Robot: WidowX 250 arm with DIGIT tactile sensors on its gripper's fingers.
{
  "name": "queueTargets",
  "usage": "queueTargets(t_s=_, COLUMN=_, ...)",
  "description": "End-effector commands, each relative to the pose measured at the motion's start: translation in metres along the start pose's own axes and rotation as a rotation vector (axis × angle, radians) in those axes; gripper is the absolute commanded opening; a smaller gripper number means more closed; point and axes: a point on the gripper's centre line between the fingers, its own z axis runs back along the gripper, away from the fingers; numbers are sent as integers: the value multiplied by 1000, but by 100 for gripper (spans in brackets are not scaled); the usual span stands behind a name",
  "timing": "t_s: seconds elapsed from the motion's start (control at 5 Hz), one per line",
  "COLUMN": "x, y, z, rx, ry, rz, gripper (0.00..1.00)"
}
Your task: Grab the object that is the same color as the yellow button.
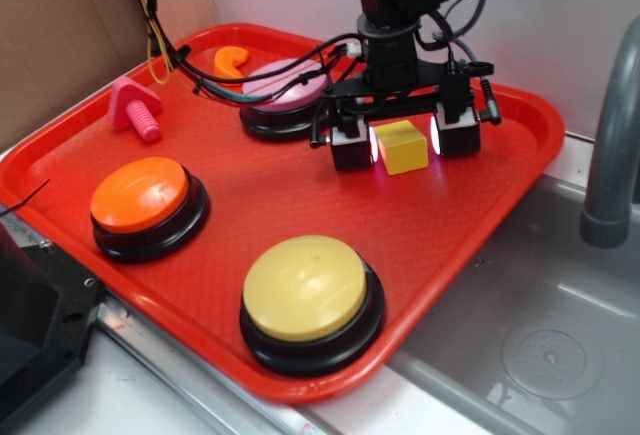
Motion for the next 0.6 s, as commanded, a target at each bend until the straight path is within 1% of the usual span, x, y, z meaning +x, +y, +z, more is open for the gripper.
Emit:
queueTargets(t_s=0.0, x=14, y=6, z=30, rx=-42, ry=-17, rz=-56, gripper=0)
queueTargets(t_s=0.2, x=17, y=11, z=80, rx=-73, ry=-26, rz=-282, gripper=0)
queueTargets(t_s=0.4, x=18, y=17, z=127, rx=25, ry=-55, rz=-525, gripper=0)
